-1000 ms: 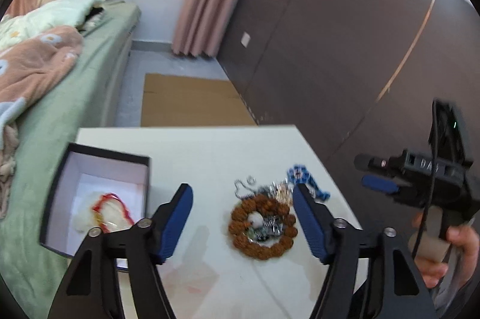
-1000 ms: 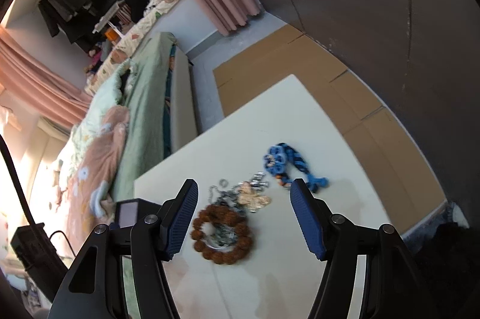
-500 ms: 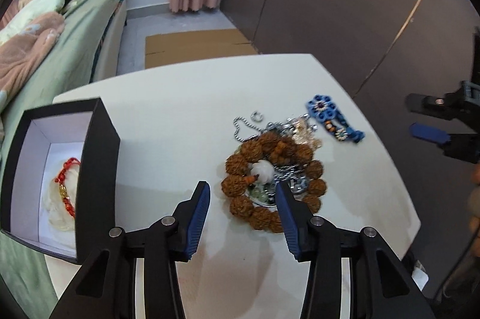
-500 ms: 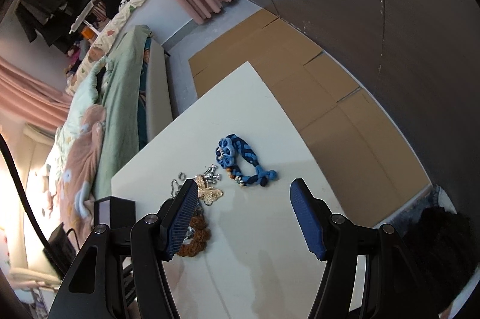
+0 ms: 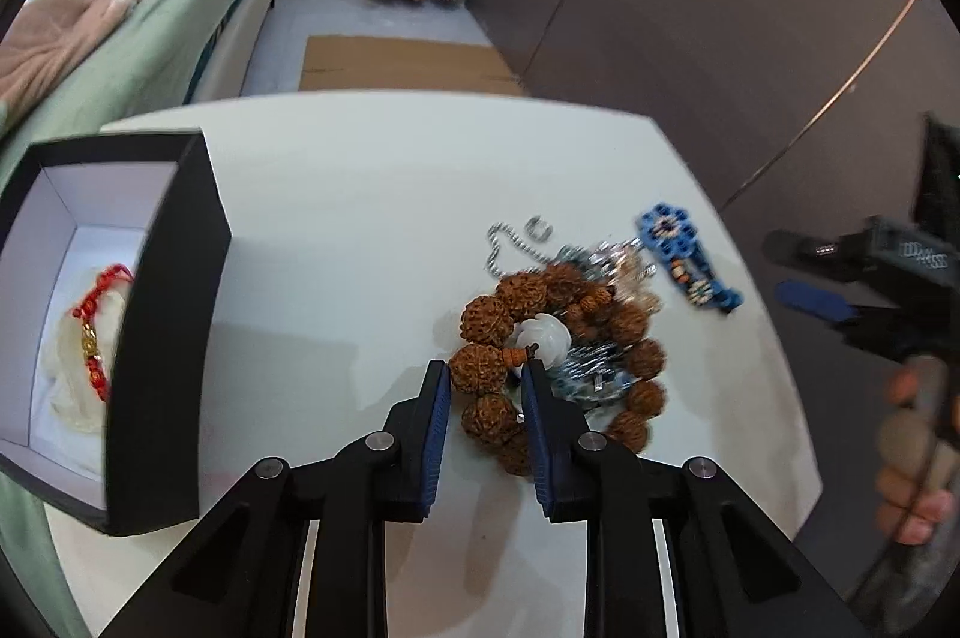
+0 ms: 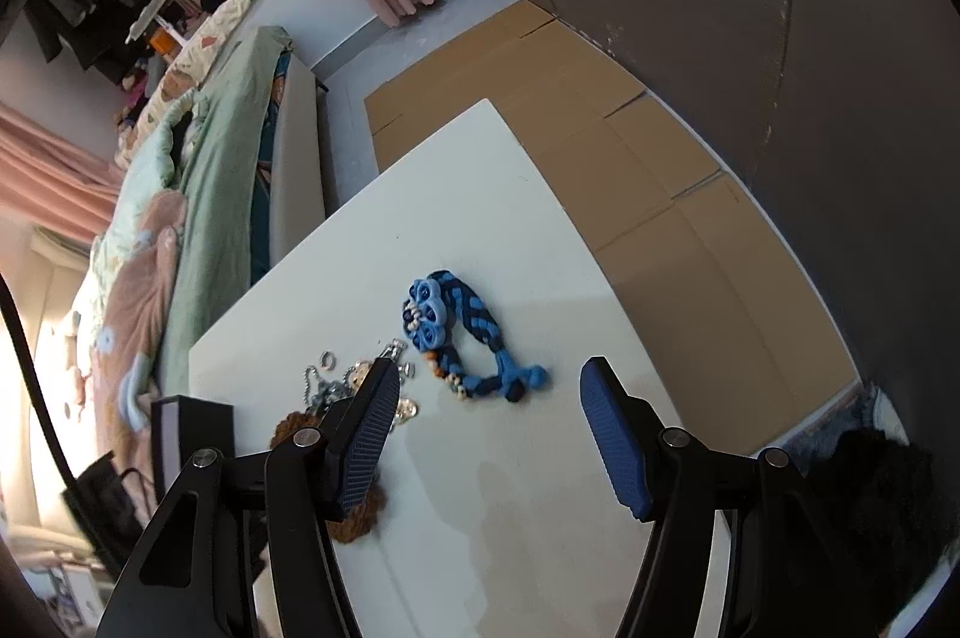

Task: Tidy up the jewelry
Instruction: 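Close the left tool on the brown bead bracelet and lift it, then carry bead bracelet into box with left tool while right tool places blue strand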

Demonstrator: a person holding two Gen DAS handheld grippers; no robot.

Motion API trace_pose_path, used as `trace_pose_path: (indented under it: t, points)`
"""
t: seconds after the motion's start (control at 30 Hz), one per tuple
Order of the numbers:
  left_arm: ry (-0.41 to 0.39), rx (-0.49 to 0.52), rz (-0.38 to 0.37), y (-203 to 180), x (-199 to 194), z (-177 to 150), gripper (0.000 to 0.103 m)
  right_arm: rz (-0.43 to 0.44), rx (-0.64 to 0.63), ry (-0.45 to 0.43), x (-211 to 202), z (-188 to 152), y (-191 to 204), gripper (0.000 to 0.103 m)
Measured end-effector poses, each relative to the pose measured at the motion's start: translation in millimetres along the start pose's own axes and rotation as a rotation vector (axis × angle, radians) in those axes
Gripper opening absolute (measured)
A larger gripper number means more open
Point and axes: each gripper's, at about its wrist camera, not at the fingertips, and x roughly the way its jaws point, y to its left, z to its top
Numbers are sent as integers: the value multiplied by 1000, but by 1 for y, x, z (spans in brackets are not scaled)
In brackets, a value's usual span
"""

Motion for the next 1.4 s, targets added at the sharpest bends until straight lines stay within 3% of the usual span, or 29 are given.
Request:
trace_pose_path:
  t: [0.23,0.27,0.37,0.6,0.67,0.73,0.83,0.97,1.17,1.4]
  points:
    - [-92,33,-80,-8,-34,4,25,-66,-49,33,20,1,9,58]
    - [-101,35,-84,-7,-37,6,19,-80,-58,37,23,0,11,57]
    - [-127,33,-103,-4,-48,11,19,-119,-84,57,32,-1,15,56]
    - [-176,4,-101,12,-68,16,19,-220,-226,54,39,-9,36,56]
    - [-187,-4,-100,14,-69,18,19,-227,-260,58,39,-14,42,49]
    - [-201,-14,-100,19,-74,20,19,-244,-304,68,40,-19,50,29]
    - [-224,-29,-105,26,-84,23,19,-231,-334,84,41,-26,57,17]
    - [-264,-45,-110,35,-101,25,19,-196,-314,43,29,-25,59,15]
    - [-331,-83,-105,50,-124,27,19,-24,-252,-70,-11,-19,71,15]
    - [-387,-128,-41,73,-142,27,19,129,-279,-115,-27,-31,104,15]
